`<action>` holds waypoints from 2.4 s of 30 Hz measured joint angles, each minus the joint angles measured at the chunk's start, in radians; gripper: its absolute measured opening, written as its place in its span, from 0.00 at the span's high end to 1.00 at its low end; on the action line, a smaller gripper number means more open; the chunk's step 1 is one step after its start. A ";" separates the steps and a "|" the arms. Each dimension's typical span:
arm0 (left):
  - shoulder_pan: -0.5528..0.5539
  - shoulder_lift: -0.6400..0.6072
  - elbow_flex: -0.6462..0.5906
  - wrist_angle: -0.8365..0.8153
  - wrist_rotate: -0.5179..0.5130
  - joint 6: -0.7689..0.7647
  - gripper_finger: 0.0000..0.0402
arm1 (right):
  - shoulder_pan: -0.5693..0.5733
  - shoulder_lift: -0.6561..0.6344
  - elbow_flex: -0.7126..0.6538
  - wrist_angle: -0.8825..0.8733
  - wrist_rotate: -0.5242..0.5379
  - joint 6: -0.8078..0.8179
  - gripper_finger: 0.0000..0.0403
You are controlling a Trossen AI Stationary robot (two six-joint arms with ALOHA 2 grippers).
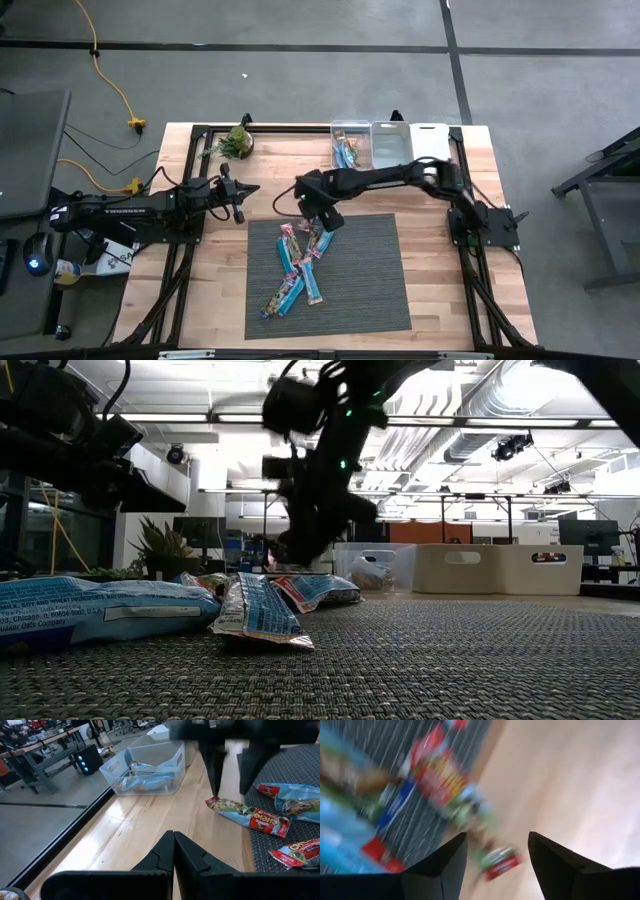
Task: Pick and place Granola Bars by type
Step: Put the red granola bar into the gray bin
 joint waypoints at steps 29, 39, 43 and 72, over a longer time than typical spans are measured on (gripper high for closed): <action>0.000 0.000 0.000 0.000 0.003 0.000 1.00 | 0.026 0.322 0.486 -0.369 -0.073 -0.111 0.52; 0.000 0.000 0.000 0.000 0.003 0.000 1.00 | 0.028 0.316 0.536 -0.368 -0.018 -0.110 0.52; 0.000 0.000 0.000 0.000 0.003 0.000 1.00 | 0.030 0.316 0.584 -0.369 -0.001 -0.112 0.52; 0.000 0.000 0.000 0.000 0.003 0.000 1.00 | -0.016 0.360 0.600 -0.303 -0.116 -0.120 0.52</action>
